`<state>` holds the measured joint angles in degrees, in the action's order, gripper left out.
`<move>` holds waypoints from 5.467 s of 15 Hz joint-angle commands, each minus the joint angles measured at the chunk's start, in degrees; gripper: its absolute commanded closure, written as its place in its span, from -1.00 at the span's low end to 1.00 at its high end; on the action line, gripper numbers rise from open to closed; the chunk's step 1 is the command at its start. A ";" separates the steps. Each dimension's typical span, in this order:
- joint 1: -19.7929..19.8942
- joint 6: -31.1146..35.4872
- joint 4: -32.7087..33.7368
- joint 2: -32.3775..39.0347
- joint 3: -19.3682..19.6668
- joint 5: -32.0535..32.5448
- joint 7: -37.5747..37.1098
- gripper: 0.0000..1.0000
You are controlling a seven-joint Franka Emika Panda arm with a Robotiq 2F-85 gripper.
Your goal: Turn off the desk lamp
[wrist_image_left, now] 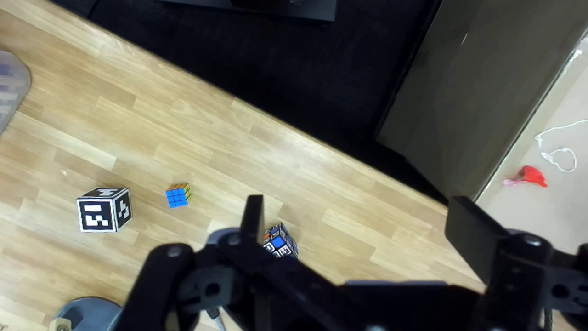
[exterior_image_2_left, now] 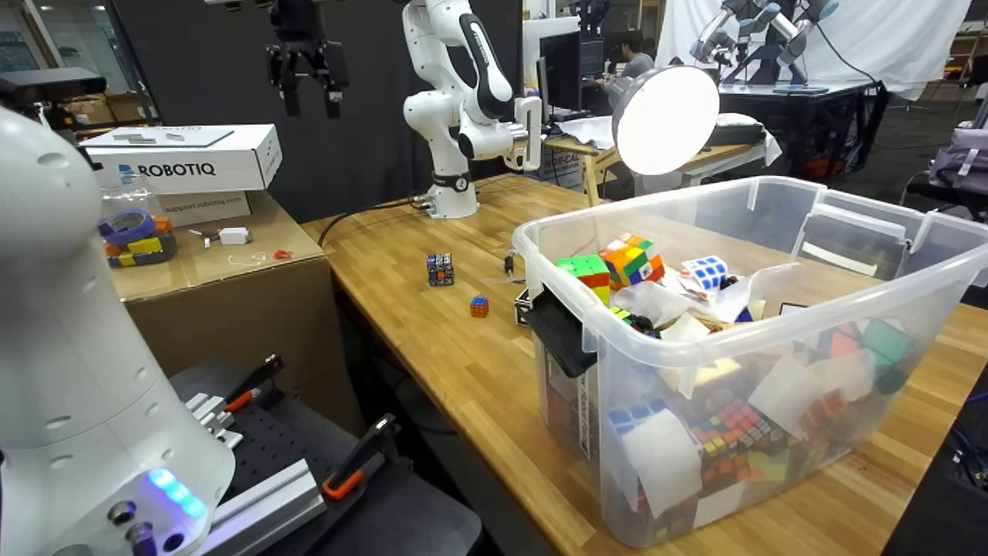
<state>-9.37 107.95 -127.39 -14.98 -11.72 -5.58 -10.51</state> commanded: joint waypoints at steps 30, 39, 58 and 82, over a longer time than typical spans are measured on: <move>1.66 14.35 14.29 25.65 5.58 10.85 -3.44 -1.00; 1.64 15.23 25.25 39.50 8.43 11.70 -2.00 -1.00; 2.07 18.04 33.25 47.90 9.32 10.59 -0.18 -1.00; 2.51 14.37 50.79 64.46 11.01 11.92 10.29 -1.00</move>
<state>-6.88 122.49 -76.82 49.38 -0.62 6.27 -0.15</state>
